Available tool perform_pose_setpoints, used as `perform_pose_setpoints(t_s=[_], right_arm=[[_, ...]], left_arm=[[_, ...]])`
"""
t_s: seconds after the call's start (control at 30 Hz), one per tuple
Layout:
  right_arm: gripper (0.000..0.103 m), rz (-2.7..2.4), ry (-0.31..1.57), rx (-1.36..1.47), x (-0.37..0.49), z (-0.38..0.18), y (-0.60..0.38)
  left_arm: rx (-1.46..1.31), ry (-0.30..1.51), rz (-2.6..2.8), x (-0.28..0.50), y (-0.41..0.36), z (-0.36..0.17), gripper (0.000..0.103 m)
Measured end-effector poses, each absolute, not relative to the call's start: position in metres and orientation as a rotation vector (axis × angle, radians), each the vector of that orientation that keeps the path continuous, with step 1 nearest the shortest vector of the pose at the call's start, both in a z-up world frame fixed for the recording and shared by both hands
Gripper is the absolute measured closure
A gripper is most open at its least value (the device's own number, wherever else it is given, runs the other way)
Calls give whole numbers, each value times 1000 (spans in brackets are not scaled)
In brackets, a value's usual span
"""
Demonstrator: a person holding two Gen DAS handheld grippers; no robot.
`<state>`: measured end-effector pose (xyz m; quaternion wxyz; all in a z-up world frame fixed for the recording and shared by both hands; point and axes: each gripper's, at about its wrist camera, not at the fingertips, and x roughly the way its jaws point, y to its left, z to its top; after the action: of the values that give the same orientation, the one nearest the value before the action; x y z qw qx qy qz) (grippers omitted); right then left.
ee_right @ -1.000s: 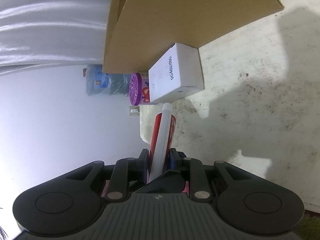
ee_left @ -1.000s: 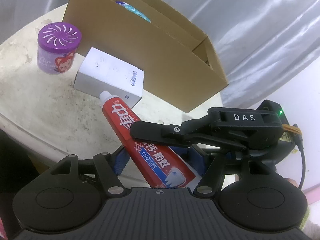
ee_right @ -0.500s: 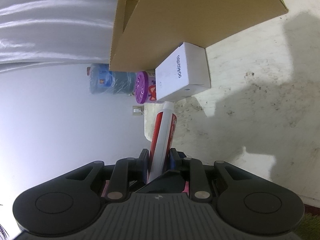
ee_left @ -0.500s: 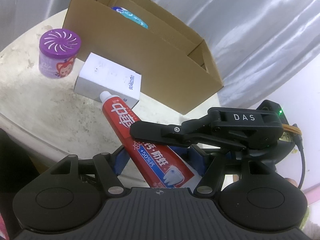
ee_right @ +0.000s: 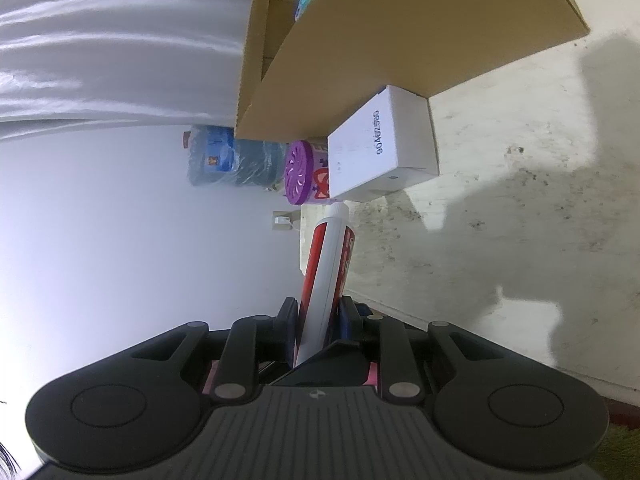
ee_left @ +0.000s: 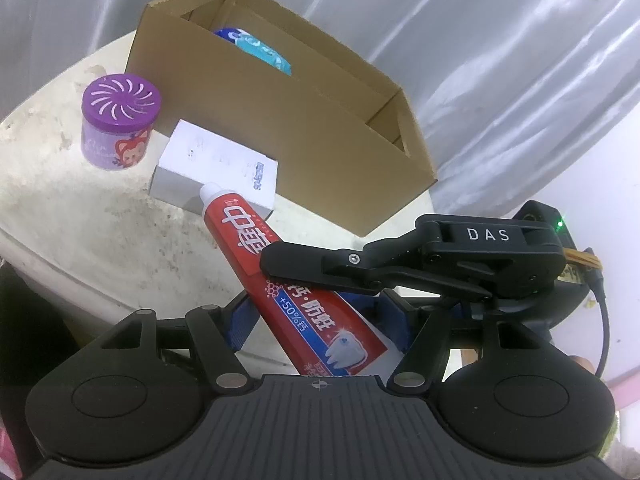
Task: Organize objects
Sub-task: 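Lift the red toothpaste tube with the right gripper toward the cardboard box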
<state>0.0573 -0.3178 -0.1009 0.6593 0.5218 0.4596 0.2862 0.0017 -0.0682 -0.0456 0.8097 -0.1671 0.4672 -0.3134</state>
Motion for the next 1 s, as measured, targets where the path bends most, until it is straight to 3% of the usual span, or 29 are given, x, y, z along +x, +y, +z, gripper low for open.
perform_pose_setpoints(t_s=[1.0], right_arm=[[79,669,1020,1171,57,-97,-319]], left_arm=[[-350,969,-672,-2,-64,-39,38]])
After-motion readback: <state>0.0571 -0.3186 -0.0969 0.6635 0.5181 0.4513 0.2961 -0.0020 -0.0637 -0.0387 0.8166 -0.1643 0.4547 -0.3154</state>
